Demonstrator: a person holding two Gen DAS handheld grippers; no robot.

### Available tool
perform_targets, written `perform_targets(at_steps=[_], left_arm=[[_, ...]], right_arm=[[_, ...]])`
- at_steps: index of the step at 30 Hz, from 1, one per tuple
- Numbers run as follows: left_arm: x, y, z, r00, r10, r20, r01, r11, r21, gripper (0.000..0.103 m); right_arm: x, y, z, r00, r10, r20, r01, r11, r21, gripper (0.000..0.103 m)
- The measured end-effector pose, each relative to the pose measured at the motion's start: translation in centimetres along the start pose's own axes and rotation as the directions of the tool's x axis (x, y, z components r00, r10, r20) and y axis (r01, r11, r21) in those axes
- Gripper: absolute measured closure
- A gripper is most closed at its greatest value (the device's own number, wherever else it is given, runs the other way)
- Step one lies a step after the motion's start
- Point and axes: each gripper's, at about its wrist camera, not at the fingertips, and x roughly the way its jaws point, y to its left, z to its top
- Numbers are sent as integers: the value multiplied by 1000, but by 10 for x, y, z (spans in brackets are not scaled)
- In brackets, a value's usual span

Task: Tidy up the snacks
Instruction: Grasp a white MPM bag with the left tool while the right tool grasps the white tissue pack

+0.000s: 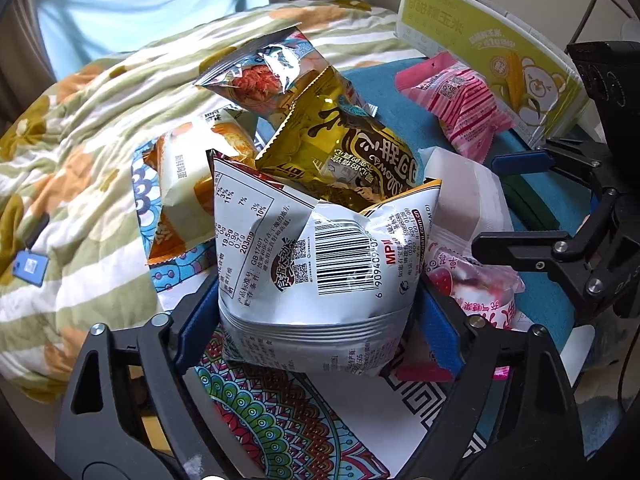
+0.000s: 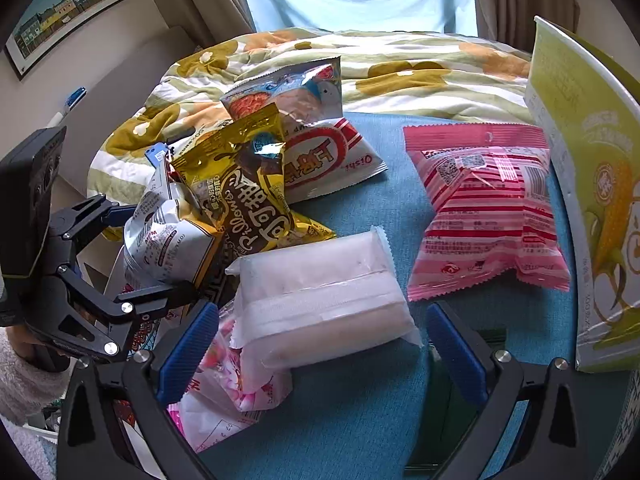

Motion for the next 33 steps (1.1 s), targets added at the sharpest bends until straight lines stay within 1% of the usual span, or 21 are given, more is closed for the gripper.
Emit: perform_targets(at_steps=[2,4,14,16,18,21,23,28,33], left_arm=[[-1,-1,0,1000,7,0,-7,1000,8,25],[-2,1,0,1000,2,-2,-2,1000,-3,26],[-6,10,-3,1000,16,-26,-17,999,-51,27],[-7,10,-4,999,11,-30,-13,998,-57,27],[-8,8,-5,999,11,-31,-13,998,-62,27],[-9,4,-7,999,15,-34,-17,998,-65,28],[-12,2,-9,999,15,-33,-17,997,-70,28],[-23,0,-10,999,29,-20,-31,996,-80,28],[-41,-2,-9,999,49,2,-49,995,-84,28]], right_arm=[[6,2,1,1000,5,-9,-5,1000,-16,0],[10,2,2,1000,7,-10,-8,1000,-25,0],[26,-6,5,998,42,-46,-42,999,-12,0],[27,-5,3,997,54,-49,-55,998,-13,5],[28,-4,3,998,44,-49,-45,999,-16,13],[26,-4,2,999,32,-42,-33,999,-18,21],[24,-3,2,999,23,-39,-24,1000,-19,28],[18,2,-1,999,22,-30,-22,1000,-7,30],[2,5,-2,1000,26,4,-26,1000,10,31]])
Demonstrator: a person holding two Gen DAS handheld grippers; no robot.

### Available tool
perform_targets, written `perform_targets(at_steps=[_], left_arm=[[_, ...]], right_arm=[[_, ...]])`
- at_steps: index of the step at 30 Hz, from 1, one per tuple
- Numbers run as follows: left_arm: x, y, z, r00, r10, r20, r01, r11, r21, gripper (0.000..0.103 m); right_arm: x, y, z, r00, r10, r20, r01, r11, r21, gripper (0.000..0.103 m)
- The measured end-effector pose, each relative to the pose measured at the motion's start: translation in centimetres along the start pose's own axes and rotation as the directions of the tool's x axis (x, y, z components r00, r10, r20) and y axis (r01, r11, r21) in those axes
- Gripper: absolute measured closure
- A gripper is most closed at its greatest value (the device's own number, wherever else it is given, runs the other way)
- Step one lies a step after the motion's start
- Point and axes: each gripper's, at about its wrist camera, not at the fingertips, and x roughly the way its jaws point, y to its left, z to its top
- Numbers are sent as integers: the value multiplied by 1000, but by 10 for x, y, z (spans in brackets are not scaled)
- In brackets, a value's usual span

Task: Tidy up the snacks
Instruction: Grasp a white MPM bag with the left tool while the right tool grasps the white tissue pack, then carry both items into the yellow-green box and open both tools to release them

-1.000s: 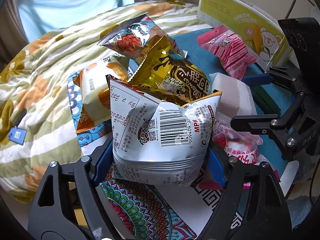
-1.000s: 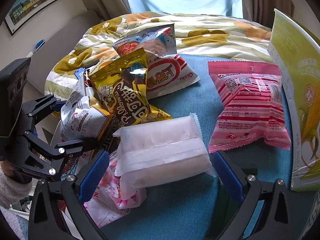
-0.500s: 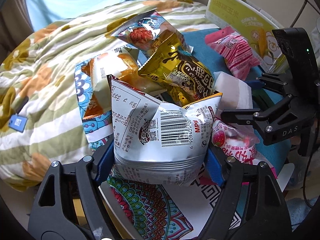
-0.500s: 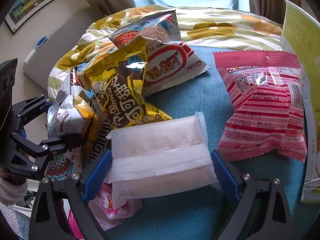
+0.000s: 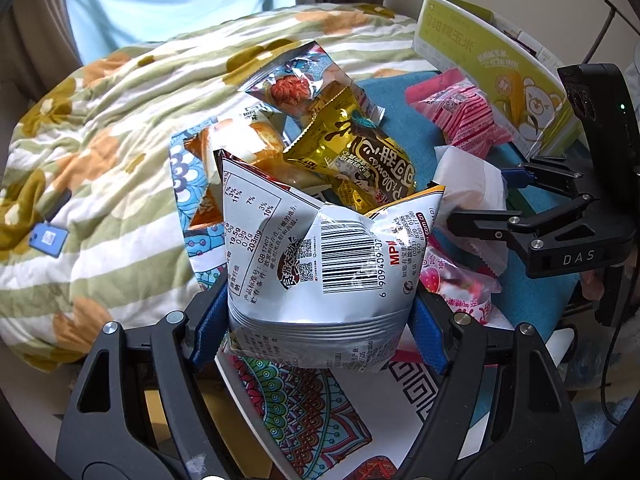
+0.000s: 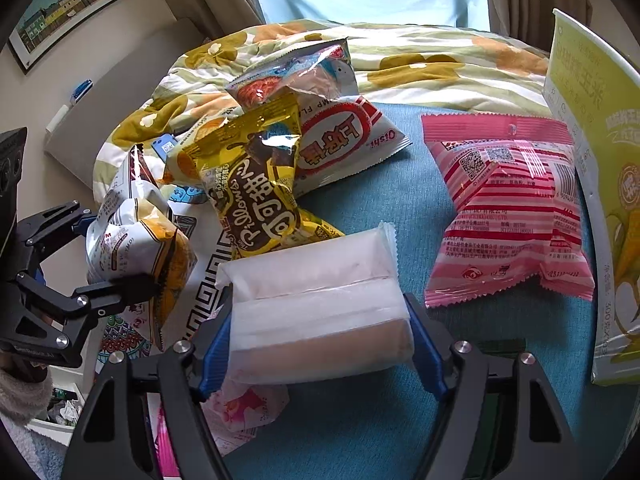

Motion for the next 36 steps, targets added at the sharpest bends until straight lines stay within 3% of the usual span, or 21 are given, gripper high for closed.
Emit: perform_targets(at_steps=[11,20,27,36], left_arm=[[-55,-15,14,996,19,85,-18,1000,-20,28],[-100,-63,69,982,-11,187,7,1000,25,28],[-110,-136,127,965,-22,262,16,1000,24,28],[-64,-249,203,968,-39,249,39,999,5,28]], right_arm=[[-54,9,8,996,-21,92,18,1000,26,31],[-121,-4,10,981,-68,181,49,993,105,31],[-188,-64,11,958,-110,265,74,987,143,31],[-247,-176,7,944,-161,288,118,980,161,31]])
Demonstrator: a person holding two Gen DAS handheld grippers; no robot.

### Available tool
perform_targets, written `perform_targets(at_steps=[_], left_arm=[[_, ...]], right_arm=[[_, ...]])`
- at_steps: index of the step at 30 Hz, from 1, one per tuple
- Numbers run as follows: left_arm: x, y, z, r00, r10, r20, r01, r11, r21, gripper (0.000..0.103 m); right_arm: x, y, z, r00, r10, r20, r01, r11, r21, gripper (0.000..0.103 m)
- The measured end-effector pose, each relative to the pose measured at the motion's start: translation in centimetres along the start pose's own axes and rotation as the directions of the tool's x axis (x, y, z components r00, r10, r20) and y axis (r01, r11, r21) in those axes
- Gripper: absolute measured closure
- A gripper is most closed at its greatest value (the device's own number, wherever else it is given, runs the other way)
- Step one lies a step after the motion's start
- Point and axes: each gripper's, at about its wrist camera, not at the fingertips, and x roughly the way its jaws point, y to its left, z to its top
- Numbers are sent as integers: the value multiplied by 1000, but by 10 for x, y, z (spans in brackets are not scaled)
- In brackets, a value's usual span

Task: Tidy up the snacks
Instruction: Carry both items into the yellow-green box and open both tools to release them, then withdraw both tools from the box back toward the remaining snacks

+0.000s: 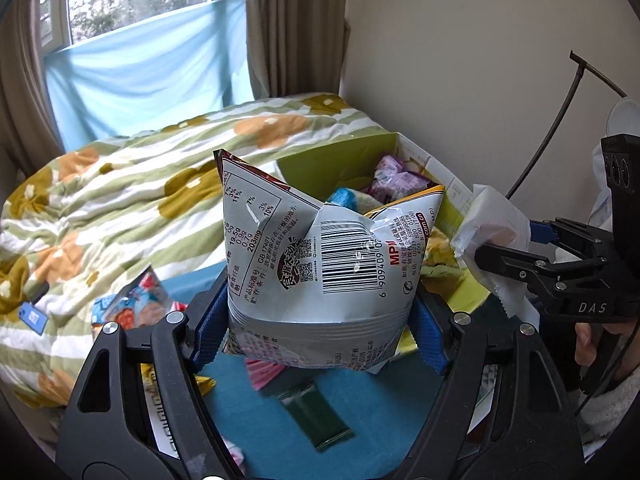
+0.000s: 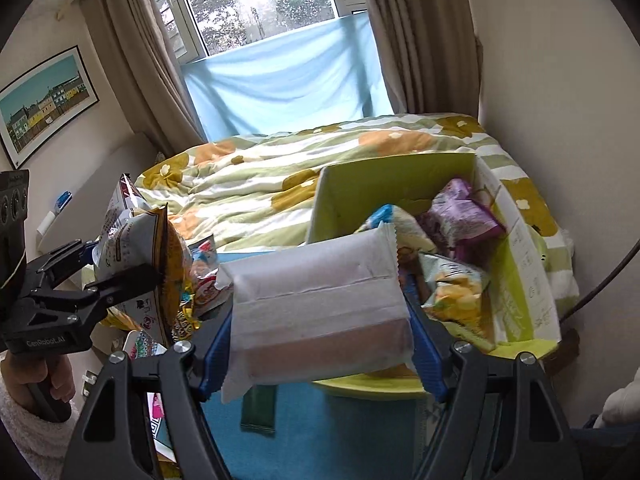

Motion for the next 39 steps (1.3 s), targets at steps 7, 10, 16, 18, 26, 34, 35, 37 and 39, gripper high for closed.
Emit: perform_targets(at_steps=[7,10,16,18,26,34,35,37,39], left_arm=[[63,-62,23,998,-23,-60,20,998,-57,27],[86,-77,22,995,-13,-97,5,997,-82,25],[105,-88,12,990,21,-140,-38,992,-124,1],[98,-87,9,989,34,-142,-53,990,-133,1],[73,-74,-13,987,76,-139,-96,985,-143,1],[54,-48,-19,987,98,-124,-122,972,-202,1],[52,-46,-21,987,100,-127,-125,970,-207,1],[50,-41,-25,985,106,-139,-134,967,-216,1],[47,-38,-29,983,113,-148,-144,963,-226,1]], right_arm=[[-7,-76,15,1000,-1,-14,1,1000,8,31],[-7,-97,21,1000,4,-29,-4,1000,6,31],[-1,-124,24,998,31,-55,-31,999,14,31],[2,-128,23,998,42,-56,-40,999,20,31],[10,-127,16,995,71,-65,-70,997,29,31],[35,-115,13,987,85,-139,-83,996,21,31],[40,-112,13,985,84,-153,-82,996,15,31],[46,-108,11,982,75,-173,-75,997,5,30],[50,-106,7,981,67,-182,-66,998,8,29]])
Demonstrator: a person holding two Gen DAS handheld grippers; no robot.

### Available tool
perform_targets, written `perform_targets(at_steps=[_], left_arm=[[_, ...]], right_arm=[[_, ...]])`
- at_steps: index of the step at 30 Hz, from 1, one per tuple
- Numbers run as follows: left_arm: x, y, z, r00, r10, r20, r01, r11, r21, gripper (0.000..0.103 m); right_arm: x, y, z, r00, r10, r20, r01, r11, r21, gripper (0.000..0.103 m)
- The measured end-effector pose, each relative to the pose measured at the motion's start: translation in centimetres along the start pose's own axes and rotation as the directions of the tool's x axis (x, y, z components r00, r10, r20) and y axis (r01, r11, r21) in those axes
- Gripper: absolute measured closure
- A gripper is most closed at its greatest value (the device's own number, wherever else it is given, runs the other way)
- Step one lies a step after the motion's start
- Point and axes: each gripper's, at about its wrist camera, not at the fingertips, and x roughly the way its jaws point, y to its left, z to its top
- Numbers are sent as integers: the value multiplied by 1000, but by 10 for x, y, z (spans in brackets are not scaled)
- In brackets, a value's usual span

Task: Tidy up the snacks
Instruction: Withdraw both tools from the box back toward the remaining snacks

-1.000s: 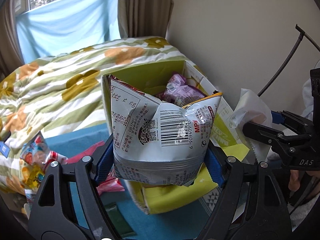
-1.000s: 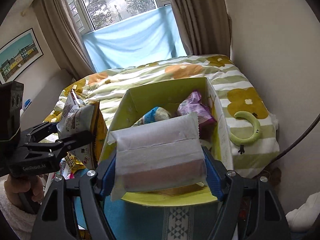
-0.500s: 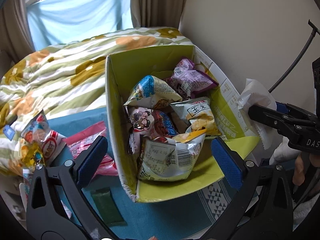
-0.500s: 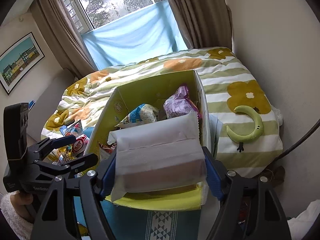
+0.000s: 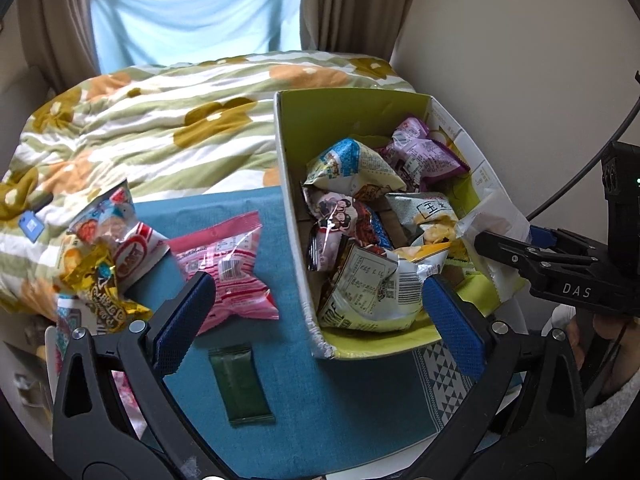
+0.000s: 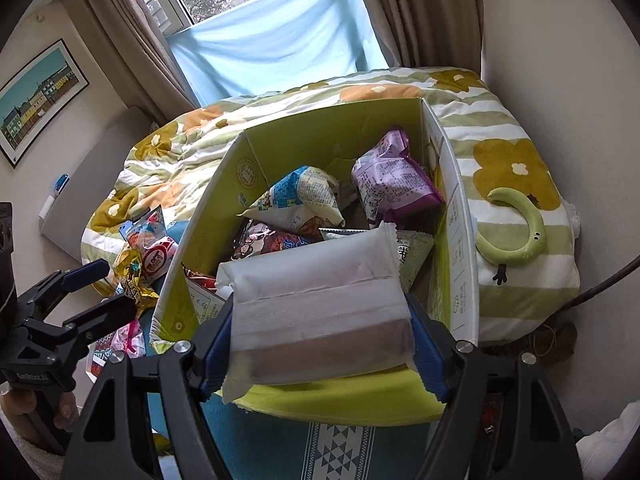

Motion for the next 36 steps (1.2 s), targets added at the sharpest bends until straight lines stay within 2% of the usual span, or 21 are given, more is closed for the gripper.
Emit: perform_targets(at_steps=[2,4,6,8,16,22,25,36], left_arm=[[-2,5,-4,1000,-2,-1,2,1000,-17,1],[-5,8,-9,1000,-5,0,5,1000,-28,1],[-8,11,-12,1000,-3,1,3,1000,-29,1],[-11,11,-15,1000,3,5,-3,1000,-23,1],[-30,16,-25,999,1,40,1,999,-40,1],[-55,20,-32,997,27,76,-24,999,-41,1],[-71,25,-35,994,47,99,-43,998,-44,1],[-128,69,-54,976,88,200,-82,996,-42,1]], right_arm=[[3,-1,-4,1000,-14,0,14,1000,23,29],[3,-2,-6,1000,-14,7,14,999,34,24],[-4,-3,-9,998,-2,60,-1,999,38,7],[-9,-1,-11,996,-19,85,18,1000,18,0],[-23,3,-24,992,-56,113,56,998,10,0],[-40,9,-23,987,-64,145,66,998,-10,0],[-53,19,-20,982,-86,167,93,995,-36,0],[-85,66,-29,974,-81,209,103,990,-95,0]])
